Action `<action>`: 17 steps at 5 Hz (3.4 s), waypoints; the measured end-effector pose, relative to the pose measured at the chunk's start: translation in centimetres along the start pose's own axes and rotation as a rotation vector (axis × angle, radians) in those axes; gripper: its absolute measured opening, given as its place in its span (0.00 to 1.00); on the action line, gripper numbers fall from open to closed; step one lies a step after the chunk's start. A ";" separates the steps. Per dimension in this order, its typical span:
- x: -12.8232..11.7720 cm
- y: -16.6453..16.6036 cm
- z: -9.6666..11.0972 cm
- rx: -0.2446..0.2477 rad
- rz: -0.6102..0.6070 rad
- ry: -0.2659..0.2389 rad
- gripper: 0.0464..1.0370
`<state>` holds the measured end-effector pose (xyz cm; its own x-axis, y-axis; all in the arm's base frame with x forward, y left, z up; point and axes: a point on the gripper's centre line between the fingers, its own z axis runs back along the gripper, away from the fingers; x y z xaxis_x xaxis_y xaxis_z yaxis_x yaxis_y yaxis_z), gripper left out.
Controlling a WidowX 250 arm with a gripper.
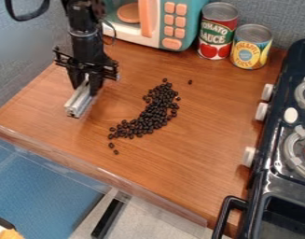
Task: Sweep into pile
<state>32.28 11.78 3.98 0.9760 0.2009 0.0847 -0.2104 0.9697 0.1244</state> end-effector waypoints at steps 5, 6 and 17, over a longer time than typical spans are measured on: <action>-5.4 0.4 -1.9 0.386 0.230 0.034 0.33; -6.1 0.3 -1.9 0.361 0.225 0.088 0.33; -4.1 -5.8 -2.1 0.223 0.457 0.271 0.33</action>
<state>29.59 5.67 0.83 0.7564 0.6499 -0.0739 -0.5926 0.7288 0.3431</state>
